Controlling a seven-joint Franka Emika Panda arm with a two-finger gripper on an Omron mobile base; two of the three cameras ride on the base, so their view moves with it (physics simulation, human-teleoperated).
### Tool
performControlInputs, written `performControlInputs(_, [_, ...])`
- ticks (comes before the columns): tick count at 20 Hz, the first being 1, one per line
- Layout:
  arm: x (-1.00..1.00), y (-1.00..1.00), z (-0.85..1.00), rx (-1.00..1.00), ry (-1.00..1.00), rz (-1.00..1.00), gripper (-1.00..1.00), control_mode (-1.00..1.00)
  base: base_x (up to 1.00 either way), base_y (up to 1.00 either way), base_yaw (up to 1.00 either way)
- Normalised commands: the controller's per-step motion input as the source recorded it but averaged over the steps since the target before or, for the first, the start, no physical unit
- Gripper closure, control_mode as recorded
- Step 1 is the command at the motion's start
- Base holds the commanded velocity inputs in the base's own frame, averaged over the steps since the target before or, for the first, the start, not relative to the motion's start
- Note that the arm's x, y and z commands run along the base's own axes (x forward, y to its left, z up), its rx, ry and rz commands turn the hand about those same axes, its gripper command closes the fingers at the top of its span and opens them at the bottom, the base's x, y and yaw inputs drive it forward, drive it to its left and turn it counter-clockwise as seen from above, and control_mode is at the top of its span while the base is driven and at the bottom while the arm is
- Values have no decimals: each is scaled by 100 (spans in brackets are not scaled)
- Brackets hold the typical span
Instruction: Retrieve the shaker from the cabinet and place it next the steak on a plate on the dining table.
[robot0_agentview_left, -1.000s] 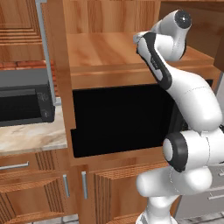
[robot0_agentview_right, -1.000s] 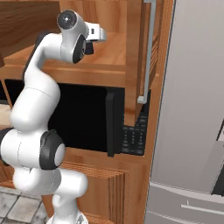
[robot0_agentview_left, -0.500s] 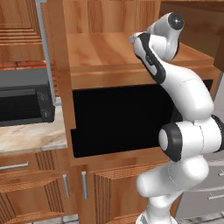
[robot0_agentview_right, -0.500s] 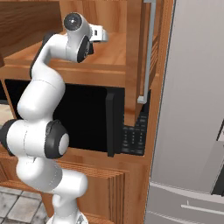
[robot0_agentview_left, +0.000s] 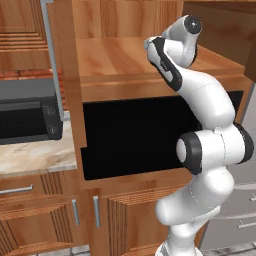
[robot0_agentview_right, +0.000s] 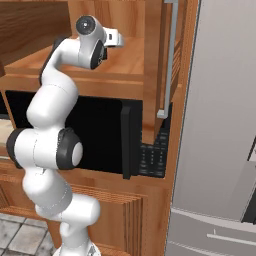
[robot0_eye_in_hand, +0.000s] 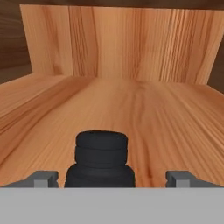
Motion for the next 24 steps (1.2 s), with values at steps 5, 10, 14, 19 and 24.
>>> performControlInputs(5, [4,1,-4,1,0,0,100,-100,0,0,0])
performControlInputs(10, [-8,0,-6,4,0,0,100,-100,0,0,0])
performControlInputs(14, [-46,0,-3,8,-2,0,100,-100,0,0,0])
performControlInputs(19, [-100,-2,-1,8,-39,0,100,-100,0,0,0])
performControlInputs(24, [-100,7,0,0,-64,0,100,-100,0,0,0])
